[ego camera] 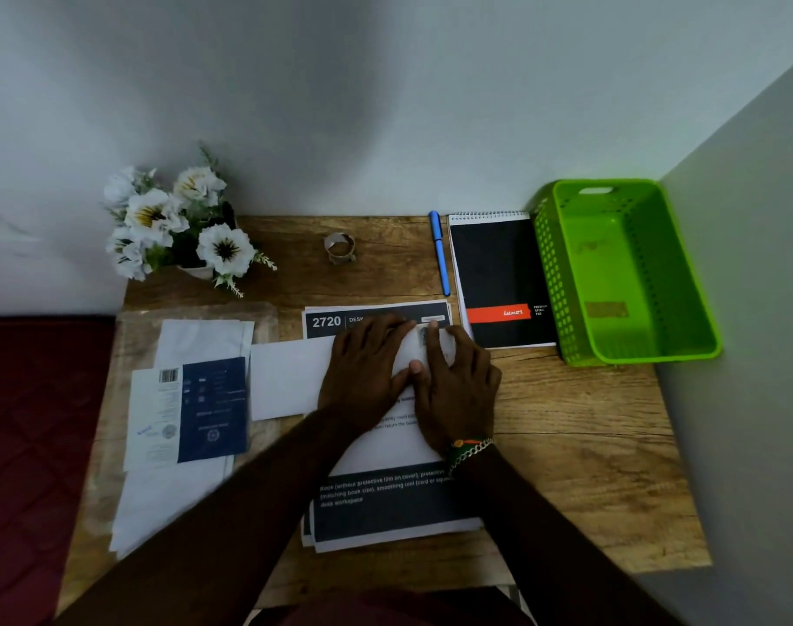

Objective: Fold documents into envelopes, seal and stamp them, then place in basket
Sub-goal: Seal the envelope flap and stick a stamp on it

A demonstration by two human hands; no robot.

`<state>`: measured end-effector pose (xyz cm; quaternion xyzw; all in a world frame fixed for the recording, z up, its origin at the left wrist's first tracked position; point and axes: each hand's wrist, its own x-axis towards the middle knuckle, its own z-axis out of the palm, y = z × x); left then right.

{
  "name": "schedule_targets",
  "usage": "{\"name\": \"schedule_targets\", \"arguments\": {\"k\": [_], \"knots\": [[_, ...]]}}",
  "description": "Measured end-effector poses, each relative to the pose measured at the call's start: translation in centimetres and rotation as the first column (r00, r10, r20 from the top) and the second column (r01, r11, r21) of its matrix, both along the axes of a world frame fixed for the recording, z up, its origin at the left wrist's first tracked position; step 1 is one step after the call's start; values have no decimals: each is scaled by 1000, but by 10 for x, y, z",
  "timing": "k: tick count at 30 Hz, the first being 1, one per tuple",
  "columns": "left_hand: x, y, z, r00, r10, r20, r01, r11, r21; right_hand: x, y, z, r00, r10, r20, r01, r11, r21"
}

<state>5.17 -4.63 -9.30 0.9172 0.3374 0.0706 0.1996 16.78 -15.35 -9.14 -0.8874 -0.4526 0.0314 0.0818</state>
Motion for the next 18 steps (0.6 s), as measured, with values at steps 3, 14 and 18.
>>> {"name": "schedule_targets", "arguments": {"k": [3,14,18], "knots": [[0,0,0,1000,-6,5,6,1000,-4,1,-2,4,998,42,38,-41,999,-27],[1,-2,5,1000,-11,-12,12,1000,25,2,-9,7,997,72,8,-73,988,137],[2,-5,10,999,-5,-48,6,1000,27,0,-9,10,990,2,-142,31,973,231]]}}
